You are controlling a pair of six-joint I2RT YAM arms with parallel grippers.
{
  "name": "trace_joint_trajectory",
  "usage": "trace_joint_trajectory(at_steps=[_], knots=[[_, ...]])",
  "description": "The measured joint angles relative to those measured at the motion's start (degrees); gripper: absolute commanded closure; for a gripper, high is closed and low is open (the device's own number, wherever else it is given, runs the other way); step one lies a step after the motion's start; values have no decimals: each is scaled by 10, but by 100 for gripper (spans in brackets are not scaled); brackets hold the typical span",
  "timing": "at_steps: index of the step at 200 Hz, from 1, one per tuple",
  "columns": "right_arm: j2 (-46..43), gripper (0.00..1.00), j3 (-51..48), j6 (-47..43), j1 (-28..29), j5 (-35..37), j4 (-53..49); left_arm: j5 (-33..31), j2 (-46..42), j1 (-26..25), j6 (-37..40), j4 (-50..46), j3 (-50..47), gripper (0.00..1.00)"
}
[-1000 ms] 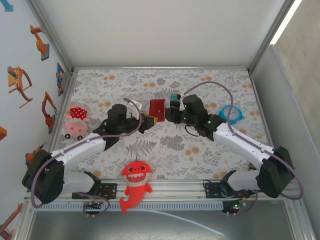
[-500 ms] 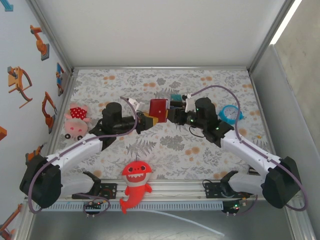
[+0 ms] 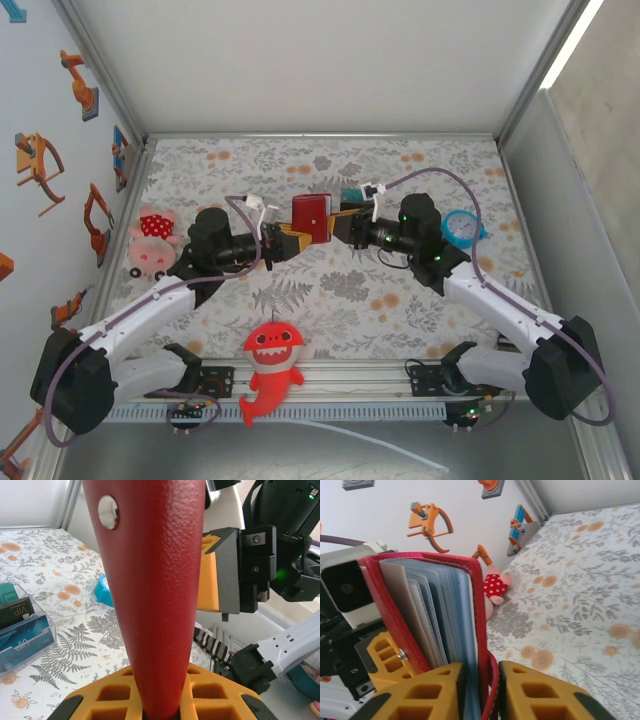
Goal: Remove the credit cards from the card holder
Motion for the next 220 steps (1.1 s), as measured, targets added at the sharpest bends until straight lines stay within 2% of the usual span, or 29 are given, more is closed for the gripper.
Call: trace_joint_trajectory(at_steps=[36,46,69,84,91,103,123,165,174,199,220], knots=[[15,91,0,12,-5,-28,29,0,-3,5,-4,3,-4,100],[16,93,0,12,-6,-34,36,0,-3,6,-4,6,-4,95],[16,100,0,13,-9,-41,45,-1,-3,6,-8,11,-4,94],[16,100,-1,13,-10,-41,47,-3,2,6,-10,14,-4,90],[16,100,-1,13,-11,-40,46,-3,6,6,-14,16,-3,84],[16,100,-2,13,-12,-36,43,-2,16,6,-20,24,-2,65],[16,100,-2,12,-2,-40,34,8,41,-4,-34,35,10,40],[7,100,-6,2,6,-20,-6,19,69,-12,-40,27,43,3],[1,100,-6,-2,6,-9,-16,17,73,-12,-36,20,51,0],[-11,100,-6,-12,6,25,-44,1,85,-14,-35,-4,69,2],[-19,100,-6,-20,6,56,-73,-39,90,-21,-32,-30,73,2]])
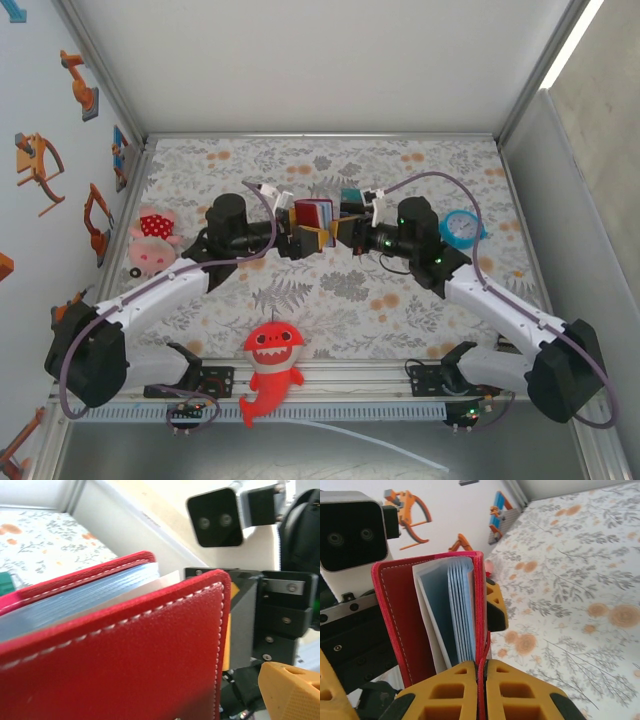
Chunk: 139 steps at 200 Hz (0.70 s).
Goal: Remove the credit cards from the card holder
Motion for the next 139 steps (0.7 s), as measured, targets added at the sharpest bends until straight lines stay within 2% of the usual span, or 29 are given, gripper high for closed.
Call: trace_joint_trajectory(at_steps=[75,106,139], knots=[[-19,100,6,-29,14,104,-97,-166,29,-68,45,-104,43,3],[-18,100,15,-39,21,136,-125,-208,49,-78,47,-114,56,0],[-17,100,20,-44,28,147,-138,-247,56,-81,47,-122,58,2]])
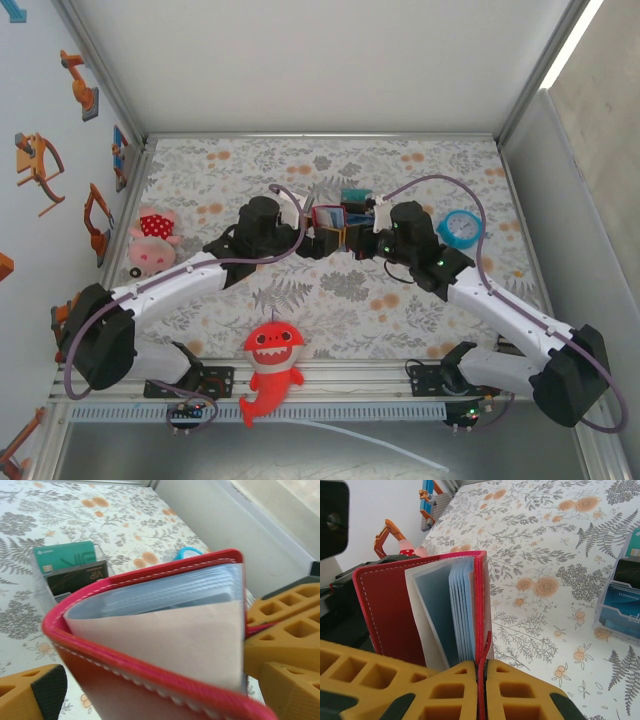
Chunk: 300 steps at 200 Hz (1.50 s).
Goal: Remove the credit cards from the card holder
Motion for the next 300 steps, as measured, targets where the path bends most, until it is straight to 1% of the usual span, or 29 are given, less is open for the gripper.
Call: trace_joint_trajectory(at_steps=[72,90,108,140,161,172,245,300], knots=[[0,100,1,-1,0,2,0,-35,0,-1,0,-17,0,2],[0,100,1,-1,0,4,0,-42,0,-1,0,-21,0,8],[-2,100,1,-1,0,7,0,-45,0,-1,3,-21,0,8],[-3,100,1,-1,0,11,0,-43,0,-1,4,-21,0,7],[-3,100,1,-1,0,13,0,-38,0,-1,3,-17,0,0],[-3,100,1,-1,0,15,0,-35,0,-1,4,-14,0,3],[-4,100,1,0,0,16,0,-20,0,-1,2,0,0,3],[-7,100,1,0,1,16,0,-3,17,-1,2,3,1,3]])
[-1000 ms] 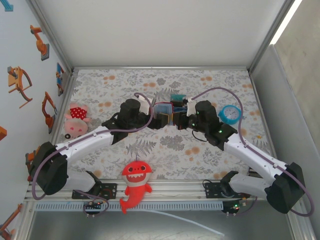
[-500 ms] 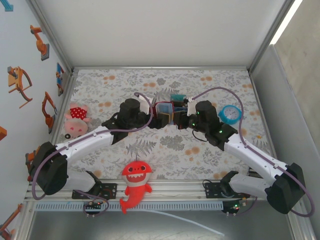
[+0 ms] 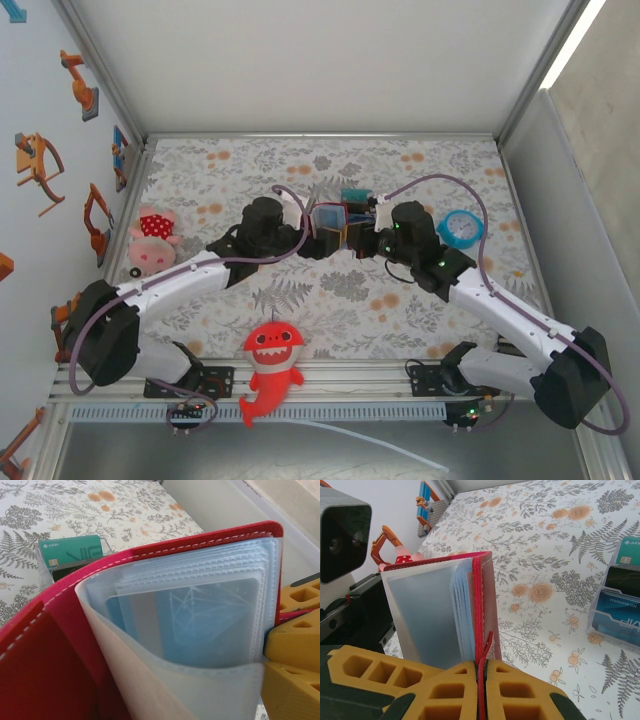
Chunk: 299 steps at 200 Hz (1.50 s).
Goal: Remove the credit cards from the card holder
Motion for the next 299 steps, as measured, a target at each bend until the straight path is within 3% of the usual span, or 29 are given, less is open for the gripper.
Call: trace_joint_trajectory(at_steps=[79,143,183,299], knots=[[0,100,0,0,0,16,-7,-12,19,-5,4,-16,17,0],[-8,100,0,0,3,20,-14,-31,-7,-8,10,-34,17,3],[-9,100,0,0,3,20,-14,-31,-15,-8,10,-34,17,0],[-9,100,0,2,4,16,-6,-10,11,-8,8,-23,17,3]])
